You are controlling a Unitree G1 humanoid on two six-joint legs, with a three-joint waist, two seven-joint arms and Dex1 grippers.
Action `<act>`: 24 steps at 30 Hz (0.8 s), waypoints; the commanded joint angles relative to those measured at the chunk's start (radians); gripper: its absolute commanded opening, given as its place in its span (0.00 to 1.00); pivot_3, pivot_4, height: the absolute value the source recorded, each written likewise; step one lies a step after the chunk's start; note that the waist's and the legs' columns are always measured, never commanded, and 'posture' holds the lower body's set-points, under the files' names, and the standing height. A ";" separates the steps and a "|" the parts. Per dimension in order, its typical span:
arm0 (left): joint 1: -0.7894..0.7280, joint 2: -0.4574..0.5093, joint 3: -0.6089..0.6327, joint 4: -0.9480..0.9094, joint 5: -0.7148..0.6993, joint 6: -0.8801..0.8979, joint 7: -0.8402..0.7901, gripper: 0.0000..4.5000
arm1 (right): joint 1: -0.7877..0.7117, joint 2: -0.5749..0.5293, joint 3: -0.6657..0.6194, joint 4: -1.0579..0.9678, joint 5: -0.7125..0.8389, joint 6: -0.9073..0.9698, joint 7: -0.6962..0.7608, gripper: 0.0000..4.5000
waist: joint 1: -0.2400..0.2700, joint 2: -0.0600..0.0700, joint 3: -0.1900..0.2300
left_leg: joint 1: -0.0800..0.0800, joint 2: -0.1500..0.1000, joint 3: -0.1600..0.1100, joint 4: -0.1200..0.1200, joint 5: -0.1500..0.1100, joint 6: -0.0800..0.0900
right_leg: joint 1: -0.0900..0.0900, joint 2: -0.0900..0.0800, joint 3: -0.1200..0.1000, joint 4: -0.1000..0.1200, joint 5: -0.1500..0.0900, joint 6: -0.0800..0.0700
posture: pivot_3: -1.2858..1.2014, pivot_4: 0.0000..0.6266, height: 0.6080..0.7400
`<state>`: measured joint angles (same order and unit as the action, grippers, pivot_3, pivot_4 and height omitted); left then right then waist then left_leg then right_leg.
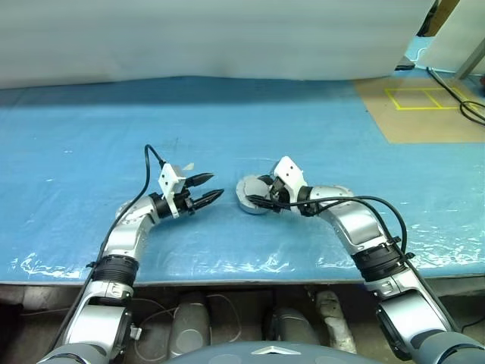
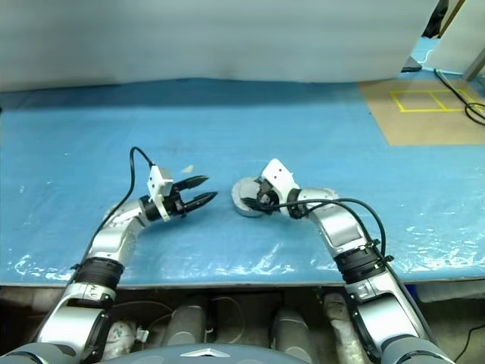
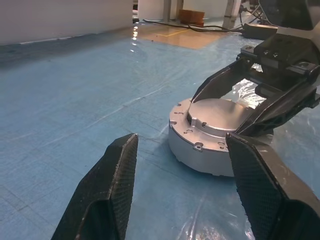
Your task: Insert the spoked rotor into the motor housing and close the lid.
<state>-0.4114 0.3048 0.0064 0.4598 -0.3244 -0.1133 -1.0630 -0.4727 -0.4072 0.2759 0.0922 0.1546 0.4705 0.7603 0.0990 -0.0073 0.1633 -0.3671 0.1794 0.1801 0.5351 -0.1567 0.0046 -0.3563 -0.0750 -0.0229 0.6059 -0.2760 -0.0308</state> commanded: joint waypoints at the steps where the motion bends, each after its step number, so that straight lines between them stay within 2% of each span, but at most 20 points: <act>1: -0.017 -0.014 -0.014 -0.025 0.011 -0.018 0.010 0.67 | 0.047 -0.018 0.015 0.101 -0.048 0.089 -0.032 0.66 | -0.001 0.000 0.000 | -0.001 0.000 0.000 0.000 0.000 0.000 | 0.001 0.000 0.000 0.000 0.000 0.000 | 0.52 0.24 1.00; 4: -0.025 -0.025 -0.041 -0.004 0.029 -0.032 -0.013 0.51 | 0.051 -0.018 0.016 0.086 -0.043 0.091 -0.029 0.65 | -0.002 0.000 0.000 | -0.001 0.000 0.000 -0.002 0.000 0.000 | 0.000 0.000 0.000 0.000 0.000 0.000 | 0.52 0.24 1.00; 11: -0.072 -0.064 -0.071 0.079 0.096 -0.101 0.042 0.00 | 0.056 -0.020 0.009 0.081 -0.043 0.091 -0.032 0.65 | -0.001 0.000 0.000 | -0.001 0.000 0.000 -0.004 0.000 0.000 | 0.000 0.000 0.000 0.000 0.000 0.000 | 0.52 0.24 1.00; 24: -0.110 -0.082 -0.126 0.179 0.178 -0.149 0.038 0.00 | 0.073 -0.020 0.003 0.056 -0.042 0.103 -0.036 0.65 | 0.000 0.000 0.000 | -0.002 -0.001 0.000 -0.006 0.000 0.000 | -0.001 0.000 0.000 -0.002 -0.001 0.001 | 0.52 0.24 1.00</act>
<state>-0.5168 0.2237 -0.1019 0.6284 -0.1580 -0.2513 -1.0171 -0.4557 -0.4018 0.2650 0.0633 0.1596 0.4857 0.7608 0.0985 -0.0076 0.1629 -0.3688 0.1787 0.1802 0.5296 -0.1567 0.0046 -0.3568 -0.0750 -0.0229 0.6037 -0.2767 -0.0299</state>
